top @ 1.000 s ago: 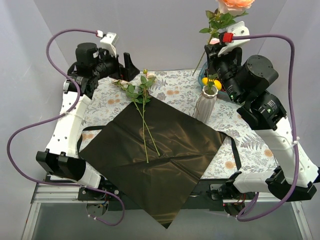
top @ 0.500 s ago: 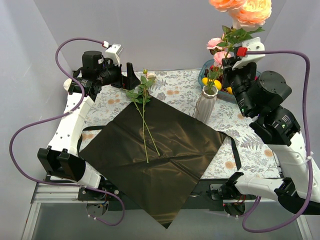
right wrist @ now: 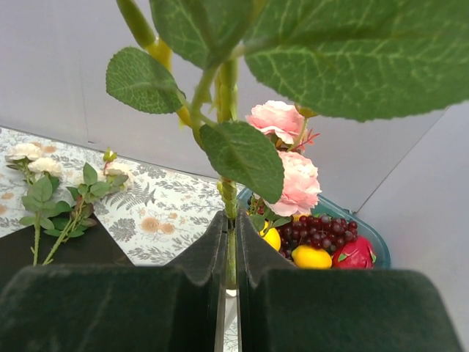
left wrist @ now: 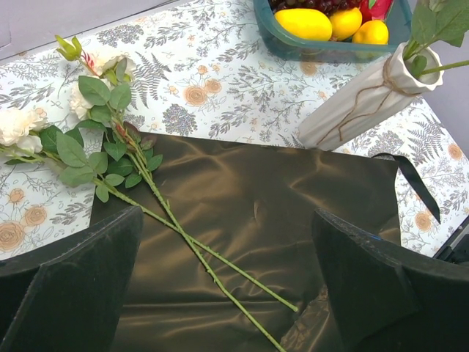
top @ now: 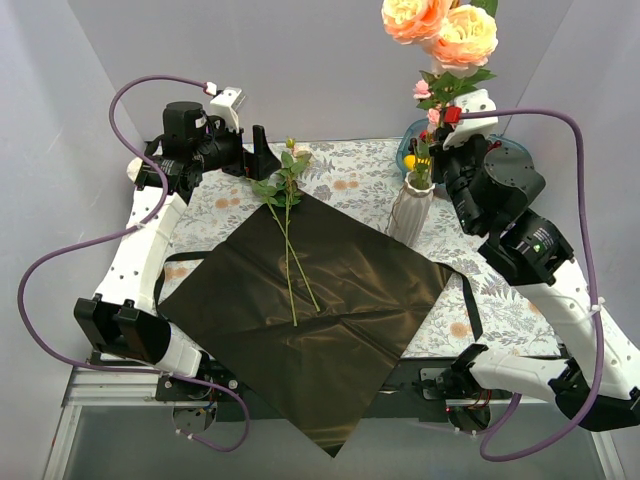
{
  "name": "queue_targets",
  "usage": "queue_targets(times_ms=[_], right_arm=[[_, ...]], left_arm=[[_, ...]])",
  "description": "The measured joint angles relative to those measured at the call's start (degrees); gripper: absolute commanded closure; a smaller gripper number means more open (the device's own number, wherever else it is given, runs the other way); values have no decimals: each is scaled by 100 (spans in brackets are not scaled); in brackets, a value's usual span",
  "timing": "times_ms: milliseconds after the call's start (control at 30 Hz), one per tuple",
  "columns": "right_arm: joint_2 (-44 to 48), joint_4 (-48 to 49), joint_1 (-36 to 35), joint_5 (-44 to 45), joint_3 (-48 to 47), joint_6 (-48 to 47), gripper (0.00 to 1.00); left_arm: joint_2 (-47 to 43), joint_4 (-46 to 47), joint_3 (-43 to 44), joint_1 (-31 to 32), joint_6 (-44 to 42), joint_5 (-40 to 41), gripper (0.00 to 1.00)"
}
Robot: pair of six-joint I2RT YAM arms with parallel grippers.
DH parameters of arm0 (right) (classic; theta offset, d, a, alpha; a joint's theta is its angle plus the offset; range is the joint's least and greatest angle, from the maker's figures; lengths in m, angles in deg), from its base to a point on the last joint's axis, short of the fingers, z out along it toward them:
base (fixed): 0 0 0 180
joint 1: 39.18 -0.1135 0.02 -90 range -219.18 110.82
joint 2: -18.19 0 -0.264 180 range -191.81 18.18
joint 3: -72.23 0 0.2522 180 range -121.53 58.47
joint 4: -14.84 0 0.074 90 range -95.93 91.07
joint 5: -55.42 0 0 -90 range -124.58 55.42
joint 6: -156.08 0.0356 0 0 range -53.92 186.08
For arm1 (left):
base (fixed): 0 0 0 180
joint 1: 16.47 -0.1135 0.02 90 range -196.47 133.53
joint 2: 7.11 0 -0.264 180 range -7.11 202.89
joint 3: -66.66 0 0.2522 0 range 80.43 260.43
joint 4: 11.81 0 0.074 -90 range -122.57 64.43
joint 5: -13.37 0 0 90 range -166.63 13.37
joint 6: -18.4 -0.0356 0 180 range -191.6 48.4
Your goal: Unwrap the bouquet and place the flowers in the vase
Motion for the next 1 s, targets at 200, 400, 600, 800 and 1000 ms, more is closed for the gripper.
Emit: queue_targets(times_ms=[200,400,600,800,1000], right_arm=[[-55,179,448,-323,201,234,99],[-350,343,1233,-892,522,640,99],[-682,612,1613,-1399,852,857,99],[-850,765,2122,-2033,1152,1305,91],[-1178,695,2522,-2424,1143,1786,48]], left_arm=[[-20,9,-2,0,-4,-22,2],[-79,11,-33,0,-37,-74,2],[-229,-4,-85,0,-120,-72,2],[-282,-11,-87,0,-205,-66,2],[-289,-44,-85,0,-264,-63,2]])
